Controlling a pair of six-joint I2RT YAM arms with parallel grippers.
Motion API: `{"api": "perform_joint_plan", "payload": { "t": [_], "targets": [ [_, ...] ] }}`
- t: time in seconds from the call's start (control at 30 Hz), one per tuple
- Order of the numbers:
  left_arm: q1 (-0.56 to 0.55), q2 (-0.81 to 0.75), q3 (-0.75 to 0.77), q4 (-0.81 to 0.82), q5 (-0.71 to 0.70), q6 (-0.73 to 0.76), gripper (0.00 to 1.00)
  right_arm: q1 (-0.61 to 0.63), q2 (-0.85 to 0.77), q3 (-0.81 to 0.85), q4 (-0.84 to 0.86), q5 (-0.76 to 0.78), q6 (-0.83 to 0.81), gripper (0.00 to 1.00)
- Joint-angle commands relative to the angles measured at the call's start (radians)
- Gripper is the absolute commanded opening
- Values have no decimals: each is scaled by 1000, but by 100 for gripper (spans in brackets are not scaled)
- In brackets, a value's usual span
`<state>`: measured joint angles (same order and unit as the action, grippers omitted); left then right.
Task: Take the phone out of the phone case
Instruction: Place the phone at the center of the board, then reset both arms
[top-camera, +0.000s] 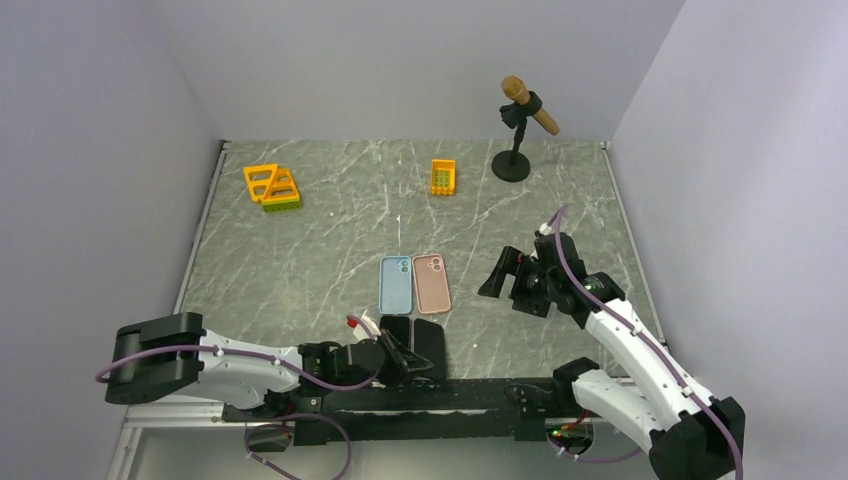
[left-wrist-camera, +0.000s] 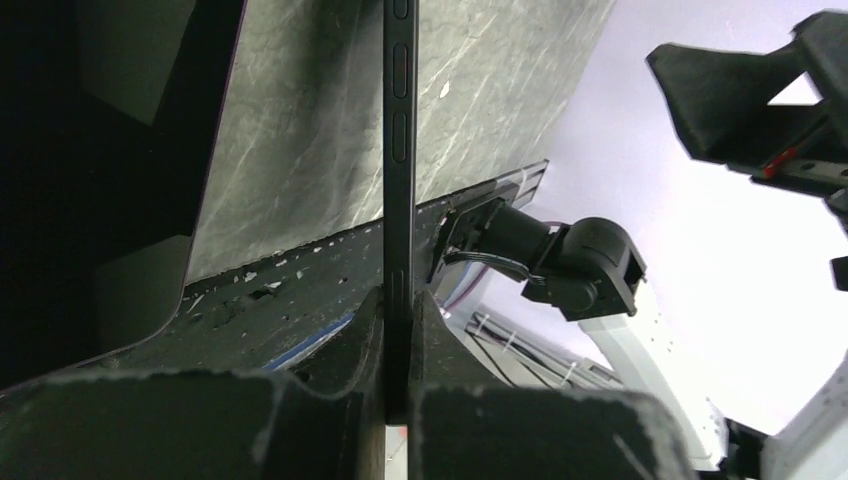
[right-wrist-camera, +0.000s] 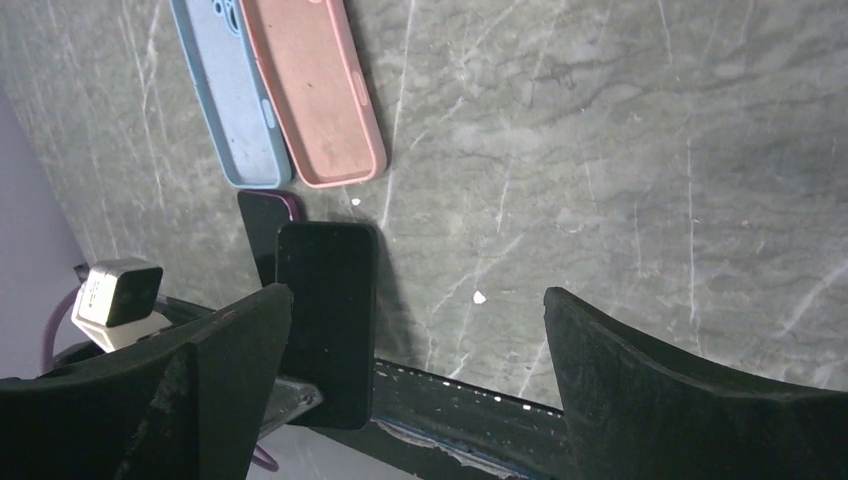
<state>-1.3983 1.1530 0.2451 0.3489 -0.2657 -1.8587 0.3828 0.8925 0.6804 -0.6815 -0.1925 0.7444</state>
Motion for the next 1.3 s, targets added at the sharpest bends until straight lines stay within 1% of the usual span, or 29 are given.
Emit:
{"api": "perform_joint_plan", "payload": {
  "t": [0.0, 0.1, 0.13, 0.23, 0.3, 0.37, 0.47, 0.57, 0.63, 0.67, 0.73, 0.9, 0.97, 1.0, 1.07, 1.13, 1.2, 1.23, 1.27],
  "targets": [
    [-12, 47, -45, 166, -47, -111, 10, -2, -41, 3, -32, -9, 13, 100],
    [-14, 88, -50, 214, 9, -125, 16, -3, -35, 21, -44, -5, 6, 100],
    [-14, 94, -43, 201, 24, -135, 20, -3, -33, 24, -46, -5, 5, 100],
    [-13, 90, -37, 181, 35, -162, 39, -3, -28, 36, -47, -4, 3, 100],
    [-14, 68, -25, 126, 33, -168, 52, -4, -26, 42, -48, -5, 1, 100],
    [-14, 44, -17, 70, 28, -182, 57, -3, -23, 56, -56, -4, -2, 100],
    [-14, 25, -24, 49, 34, -206, 62, -3, -26, 79, -69, -4, -15, 100],
    [-13, 16, -15, 46, 58, -217, 76, -3, -26, 110, -94, 6, -33, 100],
    [-12, 1, -1, 1, 72, -233, 87, -2, -19, 135, -119, 13, -50, 100],
    [-12, -12, 7, -38, 77, -248, 92, -3, -16, 146, -132, 16, -57, 100],
    [-11, -50, 33, -150, 98, -296, 97, -2, -16, 168, -151, 22, -68, 100],
    [2, -186, 149, -518, 85, -319, 99, -2, -23, 220, -195, 36, -82, 100],
    [19, -240, 194, -628, 71, -298, 99, -3, -22, 245, -220, 51, -87, 100],
    [30, -271, 223, -676, 55, -261, 98, -2, -24, 261, -234, 63, -94, 100],
    [61, -326, 310, -803, -11, -139, 98, -3, -34, 299, -257, 92, -109, 100],
    [110, -364, 458, -912, -108, 52, 98, -2, -47, 365, -284, 127, -128, 100],
    [170, -372, 610, -988, -199, 317, 98, -3, -50, 439, -318, 161, -146, 100],
    [189, -365, 696, -1022, -253, 475, 98, -4, -47, 480, -337, 183, -153, 100],
    [200, -349, 792, -1053, -308, 671, 98, -2, -39, 532, -356, 202, -163, 100]
  ]
}}
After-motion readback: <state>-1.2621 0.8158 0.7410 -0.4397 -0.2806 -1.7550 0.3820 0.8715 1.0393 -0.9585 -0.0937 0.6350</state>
